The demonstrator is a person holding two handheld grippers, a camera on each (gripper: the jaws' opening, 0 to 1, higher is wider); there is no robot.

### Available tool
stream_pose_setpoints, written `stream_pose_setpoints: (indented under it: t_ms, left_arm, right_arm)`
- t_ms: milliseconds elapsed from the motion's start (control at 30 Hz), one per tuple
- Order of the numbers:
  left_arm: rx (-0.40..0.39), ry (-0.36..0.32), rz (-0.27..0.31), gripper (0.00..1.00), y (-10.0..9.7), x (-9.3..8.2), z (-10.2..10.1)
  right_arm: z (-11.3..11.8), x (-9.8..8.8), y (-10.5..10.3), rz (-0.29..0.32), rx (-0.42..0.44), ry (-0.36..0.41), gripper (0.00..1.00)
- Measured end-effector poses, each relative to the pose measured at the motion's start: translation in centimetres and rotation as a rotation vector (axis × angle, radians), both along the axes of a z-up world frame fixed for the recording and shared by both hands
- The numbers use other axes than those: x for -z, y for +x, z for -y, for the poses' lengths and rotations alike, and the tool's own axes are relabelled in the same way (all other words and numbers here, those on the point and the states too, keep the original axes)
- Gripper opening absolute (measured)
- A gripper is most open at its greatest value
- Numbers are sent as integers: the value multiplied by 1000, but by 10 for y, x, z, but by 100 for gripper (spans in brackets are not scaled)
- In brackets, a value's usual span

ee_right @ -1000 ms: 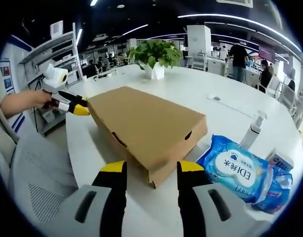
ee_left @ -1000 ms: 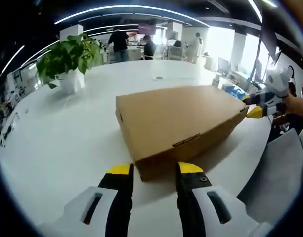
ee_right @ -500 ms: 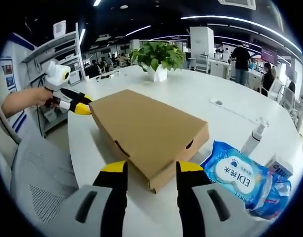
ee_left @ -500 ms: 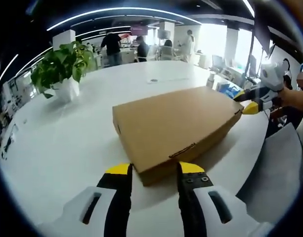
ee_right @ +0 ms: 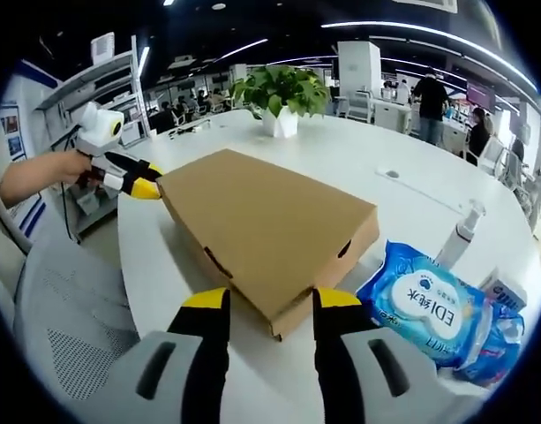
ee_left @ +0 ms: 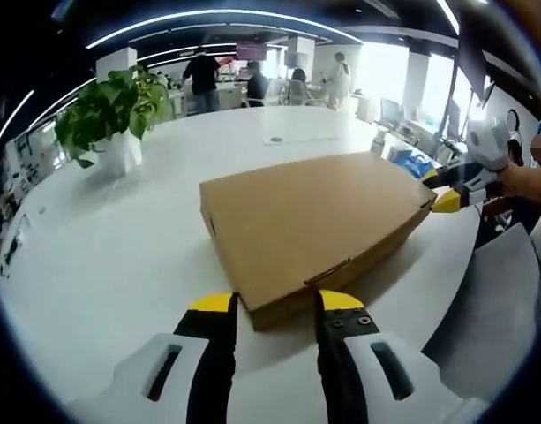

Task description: Operate the shoe box by opening the lid, removing the specified soft item, and placing it in the target area until the item is outside and the box remains undamaged.

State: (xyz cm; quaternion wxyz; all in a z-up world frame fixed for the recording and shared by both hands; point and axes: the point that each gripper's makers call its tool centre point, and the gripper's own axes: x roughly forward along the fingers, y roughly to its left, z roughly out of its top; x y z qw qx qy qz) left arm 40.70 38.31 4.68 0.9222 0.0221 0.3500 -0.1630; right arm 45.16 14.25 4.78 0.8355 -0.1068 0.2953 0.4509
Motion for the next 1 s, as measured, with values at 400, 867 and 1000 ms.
stream_pose_setpoints:
  t_ms: [400,867,1000]
  left_arm:
    - [19,7,-11,33,0,4,0]
    - [22,5,-11,33,20,4,-3]
    - [22,0,-8,33,31,4,-5]
  right_arm:
    - [1,7,-1,10,6,-19,32]
    - [-2,7,18,6,2,-33,32]
    - [-3,8,29,9,5,-35,32]
